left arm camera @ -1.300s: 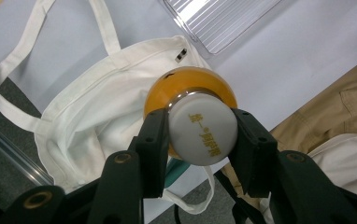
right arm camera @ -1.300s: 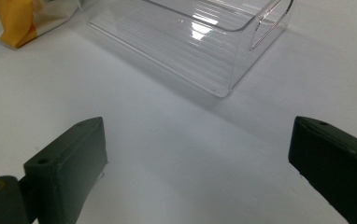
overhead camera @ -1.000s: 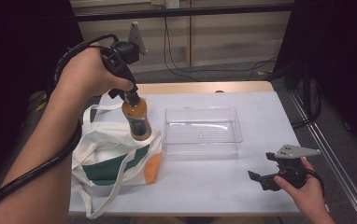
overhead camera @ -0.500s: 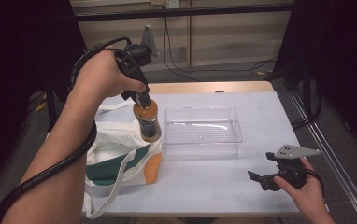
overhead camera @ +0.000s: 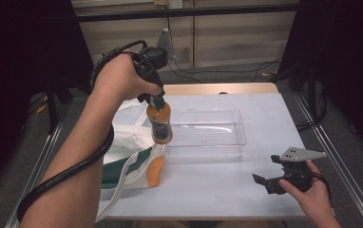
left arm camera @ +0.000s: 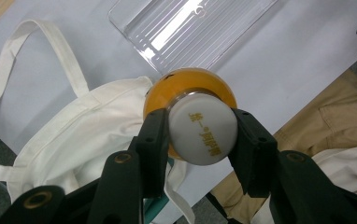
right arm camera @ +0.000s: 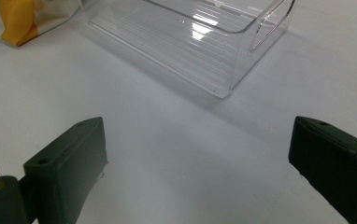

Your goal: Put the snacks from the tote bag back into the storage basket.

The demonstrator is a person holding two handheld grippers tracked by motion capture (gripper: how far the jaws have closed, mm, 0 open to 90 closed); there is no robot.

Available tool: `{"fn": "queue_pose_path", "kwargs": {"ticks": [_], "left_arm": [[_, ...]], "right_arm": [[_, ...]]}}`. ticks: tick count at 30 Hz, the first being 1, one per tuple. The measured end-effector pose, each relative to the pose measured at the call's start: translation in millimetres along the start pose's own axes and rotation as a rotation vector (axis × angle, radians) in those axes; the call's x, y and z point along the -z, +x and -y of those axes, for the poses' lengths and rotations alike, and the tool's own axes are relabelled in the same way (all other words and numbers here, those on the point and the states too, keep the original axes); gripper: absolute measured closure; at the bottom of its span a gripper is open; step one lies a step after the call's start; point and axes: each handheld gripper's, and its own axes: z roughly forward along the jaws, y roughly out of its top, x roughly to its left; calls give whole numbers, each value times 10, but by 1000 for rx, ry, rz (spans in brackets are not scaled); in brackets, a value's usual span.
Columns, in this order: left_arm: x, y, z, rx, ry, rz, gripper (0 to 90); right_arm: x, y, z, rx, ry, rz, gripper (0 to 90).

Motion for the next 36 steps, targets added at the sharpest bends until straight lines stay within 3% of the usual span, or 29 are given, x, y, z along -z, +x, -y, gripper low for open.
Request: {"fn": "queue_pose_path", "kwargs": {"ticks": [12, 21, 23, 36], "left_arm": [[-51, -36, -108, -23, -8, 5, 593], [-115, -40, -151, -12, -13, 2, 593], [-126, -31, -157, -28, -10, -4, 593], [-187, -54, -188, -28, -20, -10, 593]], "right_arm": [[10, -2, -3, -3, -2, -2, 42], [17, -4, -2, -5, -3, -3, 42], [19, -5, -2, -4, -3, -3, 42], [17, -6, 0, -5, -2, -3, 42]]}}
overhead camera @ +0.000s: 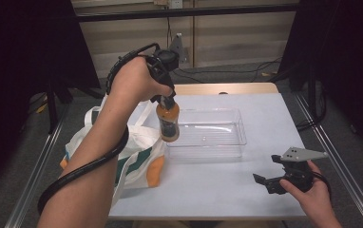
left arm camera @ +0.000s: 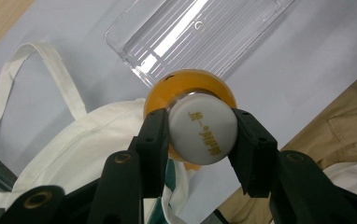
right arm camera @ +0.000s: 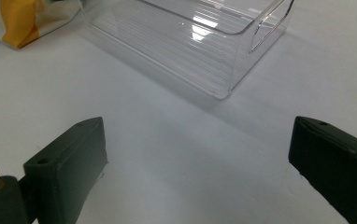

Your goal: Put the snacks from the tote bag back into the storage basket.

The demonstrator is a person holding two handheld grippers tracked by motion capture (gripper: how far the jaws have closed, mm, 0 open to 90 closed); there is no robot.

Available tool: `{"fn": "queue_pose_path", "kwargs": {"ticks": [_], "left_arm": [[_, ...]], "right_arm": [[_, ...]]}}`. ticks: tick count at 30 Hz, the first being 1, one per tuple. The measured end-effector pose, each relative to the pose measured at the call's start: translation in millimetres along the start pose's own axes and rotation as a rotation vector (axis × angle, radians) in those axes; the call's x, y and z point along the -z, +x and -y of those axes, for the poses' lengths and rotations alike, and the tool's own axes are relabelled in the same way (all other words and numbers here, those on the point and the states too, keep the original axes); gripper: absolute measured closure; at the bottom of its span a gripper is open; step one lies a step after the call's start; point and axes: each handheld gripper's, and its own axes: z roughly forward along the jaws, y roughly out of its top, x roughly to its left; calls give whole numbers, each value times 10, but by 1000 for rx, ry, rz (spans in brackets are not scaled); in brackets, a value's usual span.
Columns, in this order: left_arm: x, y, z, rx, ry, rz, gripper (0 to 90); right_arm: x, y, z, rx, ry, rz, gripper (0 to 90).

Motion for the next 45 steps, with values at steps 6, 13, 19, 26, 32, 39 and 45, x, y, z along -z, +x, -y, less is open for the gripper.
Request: {"fn": "queue_pose_path", "kwargs": {"ticks": [6, 13, 19, 26, 32, 39, 45], "left_arm": [[-40, -26, -37, -7, 1, 4, 593], [-151, -21, -70, -4, 5, 8, 593], [-241, -13, -95, 2, 5, 20, 593], [-277, -29, -124, -12, 10, 17, 593], [-304, -26, -148, -14, 4, 28, 593], [-389, -34, -175, -14, 15, 21, 593], [-440, -3, -194, -20, 10, 31, 593]], "right_arm": [[-4, 0, -2, 4, 0, 1, 42], [-2, -2, 1, 0, -2, 0, 42], [-6, -2, 1, -1, -1, 0, 42], [-13, -2, 3, 3, 3, -3, 41], [-13, -2, 1, 3, 0, -2, 41], [-16, -2, -1, 6, 1, -2, 41], [-21, 2, 0, 9, 5, -4, 40]]}}
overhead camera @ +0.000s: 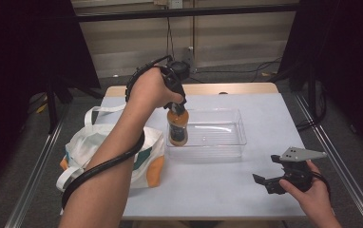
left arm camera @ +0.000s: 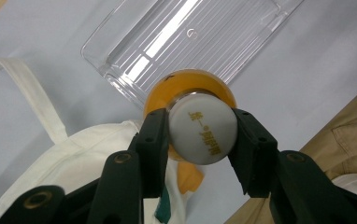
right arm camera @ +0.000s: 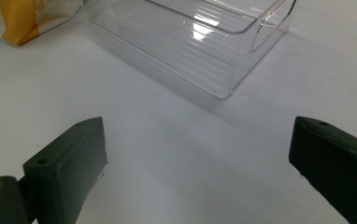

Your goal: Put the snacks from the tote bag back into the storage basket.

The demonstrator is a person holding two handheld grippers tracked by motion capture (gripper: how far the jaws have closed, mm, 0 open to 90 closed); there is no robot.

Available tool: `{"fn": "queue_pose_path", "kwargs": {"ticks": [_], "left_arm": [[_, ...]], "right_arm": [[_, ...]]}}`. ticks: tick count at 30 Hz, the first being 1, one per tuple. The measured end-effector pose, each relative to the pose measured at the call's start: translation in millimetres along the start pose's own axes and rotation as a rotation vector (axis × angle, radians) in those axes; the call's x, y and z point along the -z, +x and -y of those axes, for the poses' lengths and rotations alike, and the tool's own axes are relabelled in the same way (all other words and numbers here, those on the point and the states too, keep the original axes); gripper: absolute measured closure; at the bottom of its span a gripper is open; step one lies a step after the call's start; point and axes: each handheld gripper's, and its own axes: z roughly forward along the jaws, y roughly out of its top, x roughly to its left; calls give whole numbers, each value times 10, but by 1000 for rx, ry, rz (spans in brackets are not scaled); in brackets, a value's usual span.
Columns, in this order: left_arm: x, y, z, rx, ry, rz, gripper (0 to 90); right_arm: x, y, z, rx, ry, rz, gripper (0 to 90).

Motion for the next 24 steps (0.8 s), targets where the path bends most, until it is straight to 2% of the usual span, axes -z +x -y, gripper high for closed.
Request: {"fn": "queue_pose_path", "kwargs": {"ticks": [2, 4, 5, 8, 12, 15, 18, 20, 21, 22, 24], "left_arm": [[-8, 1, -2, 12, 3, 1, 593], [-14, 16, -12, -7, 3, 2, 593], [-27, 7, -11, 12, 1, 2, 593], [-61, 33, -12, 16, 6, 4, 593], [-100, 46, -5, 5, 16, 5, 593], [-120, 53, 8, 16, 18, -1, 593], [-128, 66, 13, -5, 23, -1, 593], [-144, 54, 21, 14, 19, -7, 593], [-154, 59, 23, -1, 21, -2, 593], [-163, 55, 28, 11, 18, -4, 592], [-187, 67, 33, 7, 18, 2, 592]], "right_arm": [[-4, 4, -2, 2, 1, -2, 40], [-6, 7, -3, 3, 2, -2, 40], [-7, 8, -2, 3, 2, -3, 40], [-6, 6, -2, 4, 2, -4, 40], [-4, 2, -1, 3, 1, -4, 40], [-6, -1, 3, 0, 1, -1, 40], [-1, 3, -3, 1, 0, -3, 40], [-4, 3, -4, 3, 1, -3, 40], [-6, 3, -3, 3, 2, -3, 40], [-7, 4, -3, 3, 2, -5, 40], [-9, 6, -5, 6, 0, -3, 40]]}}
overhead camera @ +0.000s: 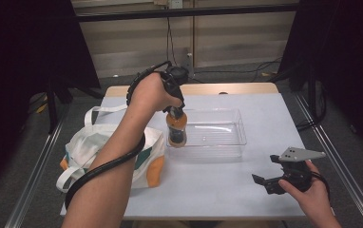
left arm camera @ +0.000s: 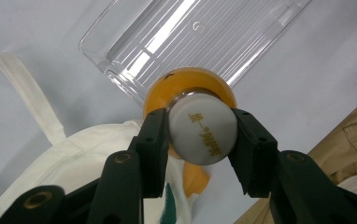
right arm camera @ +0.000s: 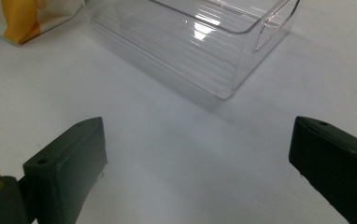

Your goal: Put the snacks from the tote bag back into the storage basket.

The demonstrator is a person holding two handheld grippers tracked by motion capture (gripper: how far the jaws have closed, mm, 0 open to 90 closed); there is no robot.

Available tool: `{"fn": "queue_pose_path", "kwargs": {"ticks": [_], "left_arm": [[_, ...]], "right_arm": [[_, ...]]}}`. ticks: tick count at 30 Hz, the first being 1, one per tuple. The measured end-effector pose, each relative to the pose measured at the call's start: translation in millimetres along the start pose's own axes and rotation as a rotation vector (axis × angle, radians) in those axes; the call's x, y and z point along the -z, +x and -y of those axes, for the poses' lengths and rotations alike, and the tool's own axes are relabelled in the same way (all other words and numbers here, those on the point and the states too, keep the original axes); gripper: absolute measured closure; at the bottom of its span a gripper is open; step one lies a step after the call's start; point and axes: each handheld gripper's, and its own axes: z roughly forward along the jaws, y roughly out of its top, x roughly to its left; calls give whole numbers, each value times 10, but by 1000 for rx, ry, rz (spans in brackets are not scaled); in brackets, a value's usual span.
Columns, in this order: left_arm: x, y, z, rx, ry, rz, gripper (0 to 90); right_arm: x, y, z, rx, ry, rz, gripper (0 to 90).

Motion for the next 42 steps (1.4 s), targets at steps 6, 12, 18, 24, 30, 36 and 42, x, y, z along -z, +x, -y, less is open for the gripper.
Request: {"fn": "queue_pose_path", "kwargs": {"ticks": [6, 12, 18, 24, 30, 36, 42], "left_arm": [[-64, 8, 10, 0, 4, -1, 593], [-109, 24, 26, 2, 9, -2, 593], [-160, 55, 42, -8, 9, 8, 592], [-210, 63, 60, 3, 16, 8, 592], [-243, 55, 61, -3, 16, 6, 592], [-298, 70, 77, -4, 22, 13, 592], [-345, 89, 80, 2, 27, 19, 592]], "right_arm": [[1, -3, 2, -3, -1, 1, 40], [2, -4, 4, -3, 0, 1, 40], [2, 2, 2, -2, -1, 2, 40], [2, -2, 4, -3, 0, 2, 40], [3, -3, 3, -1, 0, 1, 40], [8, -3, 3, -1, -2, 2, 40], [9, -6, 4, -3, -3, 1, 40]]}}
